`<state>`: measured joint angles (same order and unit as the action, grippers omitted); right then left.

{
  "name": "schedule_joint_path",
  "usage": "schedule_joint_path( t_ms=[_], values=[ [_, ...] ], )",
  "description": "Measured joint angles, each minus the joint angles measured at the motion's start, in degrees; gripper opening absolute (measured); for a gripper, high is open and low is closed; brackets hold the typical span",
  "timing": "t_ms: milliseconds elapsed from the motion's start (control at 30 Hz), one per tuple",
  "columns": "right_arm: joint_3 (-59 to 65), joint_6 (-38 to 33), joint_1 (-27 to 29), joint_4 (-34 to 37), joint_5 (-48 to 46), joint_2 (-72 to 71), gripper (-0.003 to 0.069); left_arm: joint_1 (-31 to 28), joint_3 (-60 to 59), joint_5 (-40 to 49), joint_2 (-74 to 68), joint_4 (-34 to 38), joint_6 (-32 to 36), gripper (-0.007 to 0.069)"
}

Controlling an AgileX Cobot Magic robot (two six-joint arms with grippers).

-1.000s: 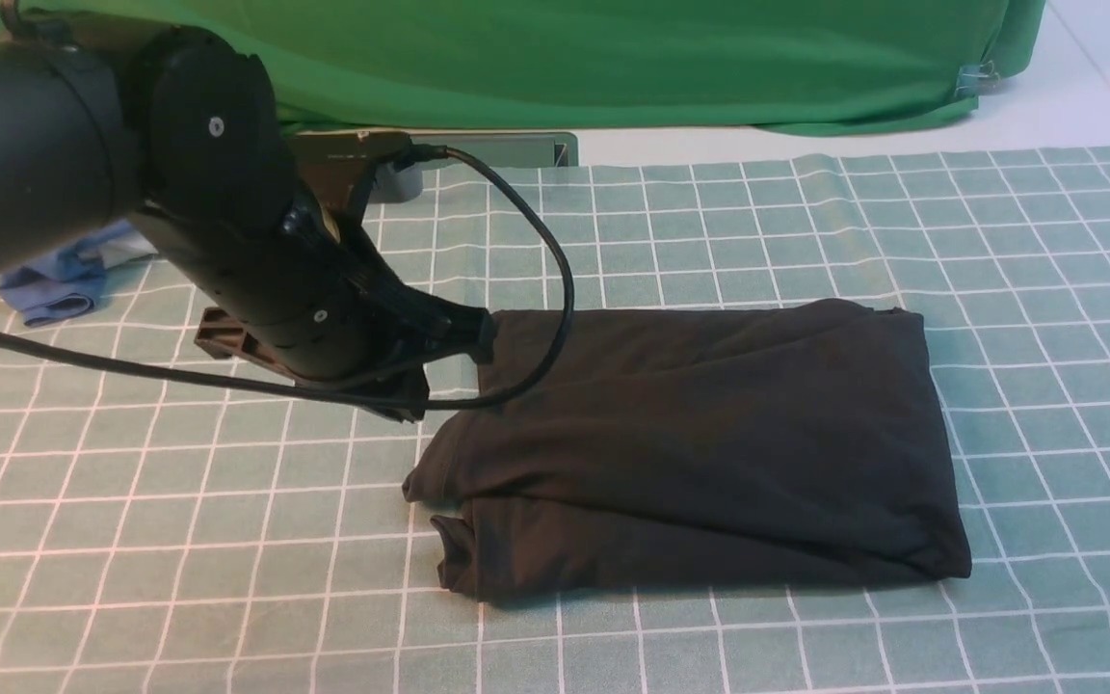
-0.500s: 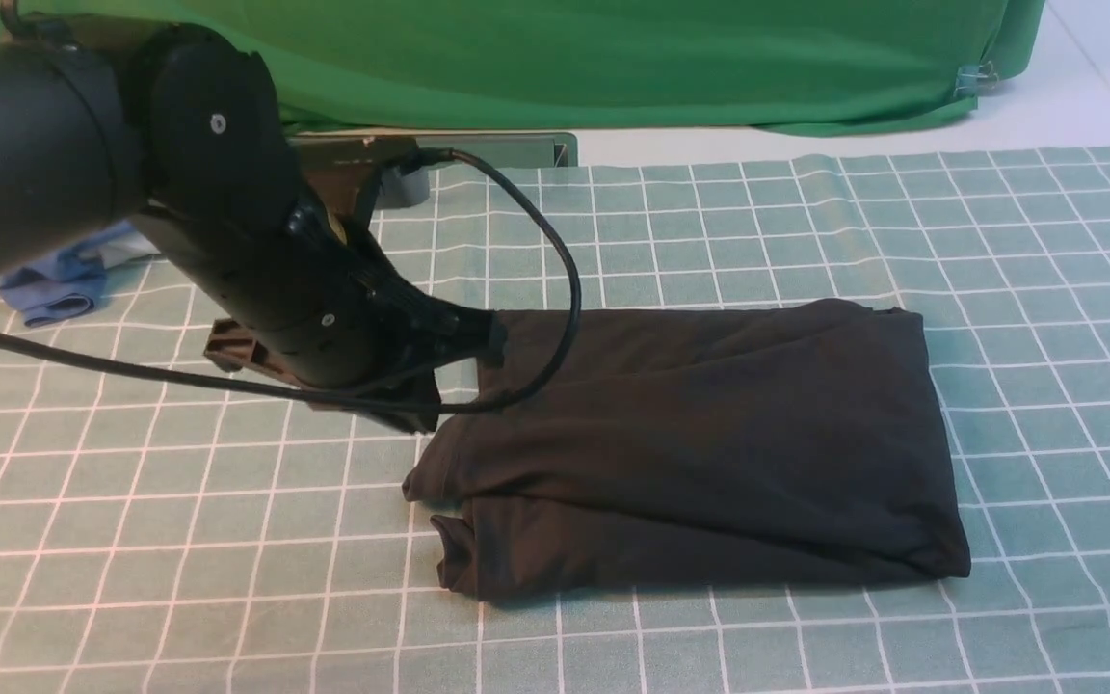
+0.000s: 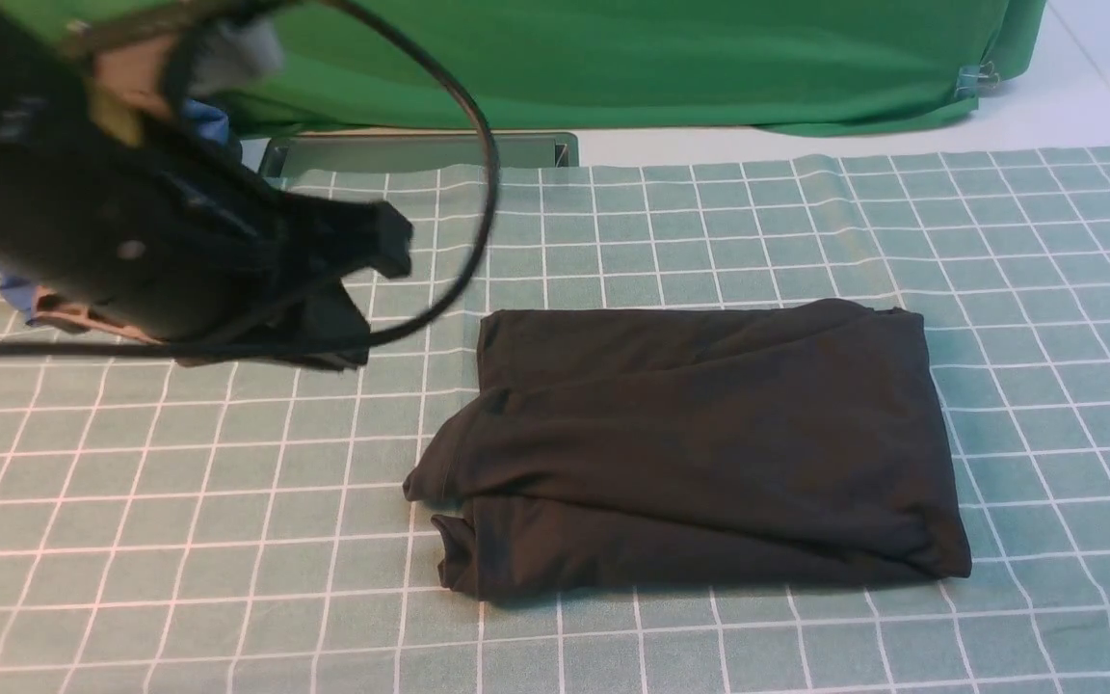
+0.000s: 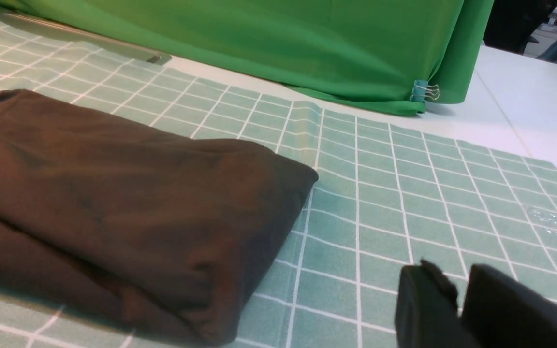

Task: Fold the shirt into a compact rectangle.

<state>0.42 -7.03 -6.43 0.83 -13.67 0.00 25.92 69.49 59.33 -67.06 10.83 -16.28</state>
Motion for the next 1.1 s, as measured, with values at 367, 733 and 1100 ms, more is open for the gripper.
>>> schedule_joint_path(
  t_ms=[367, 733, 1100],
  values=[
    [0.0, 0.0, 0.0, -0.1, 0.0, 0.0, 0.0171, 5.0, -31.3, -38.6, 31.2, 4.1, 5.9, 0.0018],
    [0.0, 0.0, 0.0, -0.1, 0.0, 0.0, 0.0206, 5.0, -47.8, -49.0, 42.1, 4.0, 5.9, 0.0018],
    [0.0, 0.0, 0.0, -0.1, 0.0, 0.0, 0.0227, 3.4, -49.8, -45.6, 42.1, -11.5, -2.0, 0.0018]
  ],
)
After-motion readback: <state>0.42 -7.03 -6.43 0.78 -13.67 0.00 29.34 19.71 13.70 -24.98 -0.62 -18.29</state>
